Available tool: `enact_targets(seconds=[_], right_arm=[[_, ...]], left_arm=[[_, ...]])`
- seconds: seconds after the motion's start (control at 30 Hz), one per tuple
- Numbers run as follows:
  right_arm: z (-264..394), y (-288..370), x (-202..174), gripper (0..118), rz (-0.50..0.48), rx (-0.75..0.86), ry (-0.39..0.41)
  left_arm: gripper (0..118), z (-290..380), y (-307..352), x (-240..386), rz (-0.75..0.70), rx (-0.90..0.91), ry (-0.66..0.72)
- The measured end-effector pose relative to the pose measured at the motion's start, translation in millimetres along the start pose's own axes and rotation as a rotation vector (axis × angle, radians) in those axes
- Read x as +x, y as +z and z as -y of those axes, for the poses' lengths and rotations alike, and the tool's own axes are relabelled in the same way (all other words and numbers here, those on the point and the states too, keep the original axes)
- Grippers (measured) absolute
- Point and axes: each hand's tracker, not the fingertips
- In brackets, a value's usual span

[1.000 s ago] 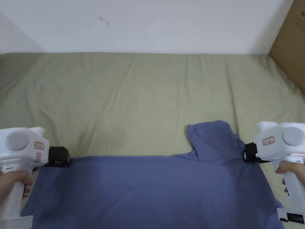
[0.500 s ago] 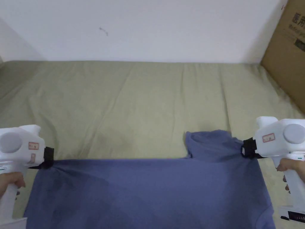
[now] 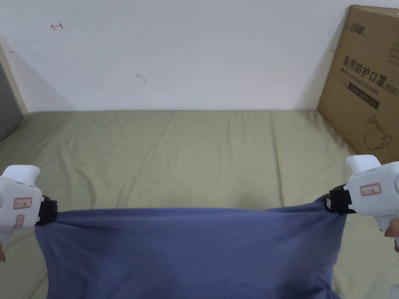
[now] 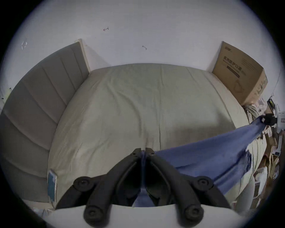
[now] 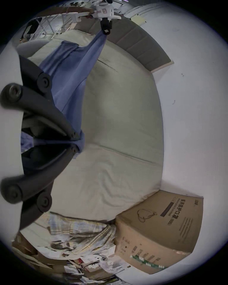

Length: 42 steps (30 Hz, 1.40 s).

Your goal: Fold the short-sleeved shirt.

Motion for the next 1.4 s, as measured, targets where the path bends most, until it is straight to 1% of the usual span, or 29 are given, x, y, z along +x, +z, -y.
enact_targets(seconds=[0.13, 0.23, 0.3, 0.37, 0.4, 0.47, 0.5, 0.53, 0.57, 0.63, 0.67, 0.7, 0.73, 0.8, 0.83, 0.9, 0.93, 0.97, 1.0, 1.03, 1.07, 1.1, 1.13, 1.17, 1.33, 1.4], right_arm=[[66, 21, -5, 4, -0.014, -0.046, -0.011], [119, 22, -7, 4, -0.02, -0.111, -0.022], [154, 12, -7, 4, -0.041, -0.181, -0.051], [183, 1, -7, 4, -0.029, -0.231, -0.068], [194, -12, 1, 4, -0.019, -0.245, -0.07], [211, -21, 3, 4, -0.03, -0.256, -0.092], [216, -23, 4, 4, -0.025, -0.254, -0.115], [220, -24, 4, 4, -0.028, -0.24, -0.152], [221, -23, 6, 8, -0.039, -0.219, -0.165], [221, -22, 5, 39, -0.024, -0.218, -0.171], [219, -19, 3, 53, -0.009, -0.214, -0.147], [218, -17, 2, 63, 0.006, -0.213, -0.112], [216, -14, 0, 63, 0.03, -0.216, -0.083], [212, -4, -4, 63, 0.028, -0.194, -0.079], [208, 1, -6, 63, 0.027, -0.177, -0.087], [197, 10, -9, 63, 0.0, -0.108, -0.128], [191, 16, -13, 63, 0.005, -0.077, -0.133], [184, 20, -18, 62, 0.005, -0.037, -0.124], [177, 24, -24, 61, 0.006, -0.012, -0.107], [171, 27, -31, 53, 0.002, 0.012, -0.09], [165, 32, -39, 37, -0.009, 0.041, -0.071], [161, 32, -47, 10, -0.004, 0.063, -0.064], [159, 31, -54, 4, -0.003, 0.066, -0.067], [159, 28, -61, 0, -0.012, 0.081, -0.069], [174, 12, -96, 0, 0.003, 0.147, -0.101], [175, 13, -113, 0, 0.052, 0.22, -0.086]], left_arm=[[3, 69, 31, 2, 0.004, -0.042, -0.015], [3, 116, 36, -5, 0.022, -0.104, 0.008], [3, 143, 28, -11, 0.025, -0.161, 0.03], [3, 163, 15, -17, 0.026, -0.191, 0.015], [3, 172, 10, -17, 0.015, -0.208, 0.012], [3, 184, 1, -16, 0.007, -0.234, 0.016], [4, 189, -2, -16, 0.006, -0.234, 0.015], [9, 193, -4, -17, 0.004, -0.232, 0.012], [21, 195, -5, -17, -0.009, -0.229, 0.017], [71, 195, -5, -19, -0.033, -0.24, 0.035], [92, 195, -5, -21, -0.04, -0.239, 0.038], [105, 195, -4, -24, -0.046, -0.239, 0.041], [104, 197, 1, -22, -0.052, -0.233, 0.048], [103, 191, 11, -25, -0.049, -0.183, 0.077], [103, 188, 16, -26, -0.044, -0.155, 0.098], [103, 181, 30, -22, -0.009, -0.108, 0.124], [103, 177, 35, -21, -0.001, -0.083, 0.138], [103, 172, 42, -18, 0.006, -0.063, 0.141], [98, 169, 49, -13, 0.02, -0.043, 0.143], [86, 165, 55, -9, 0.047, -0.017, 0.142], [65, 163, 60, -5, 0.065, -0.007, 0.131], [22, 162, 63, -1, 0.067, -0.005, 0.129], [0, 163, 63, 6, 0.066, -0.012, 0.126], [0, 163, 65, 9, 0.083, -0.004, 0.115], [0, 178, 58, 20, 0.07, -0.031, 0.115], [0, 185, 58, 19, 0.068, -0.035, 0.128]])
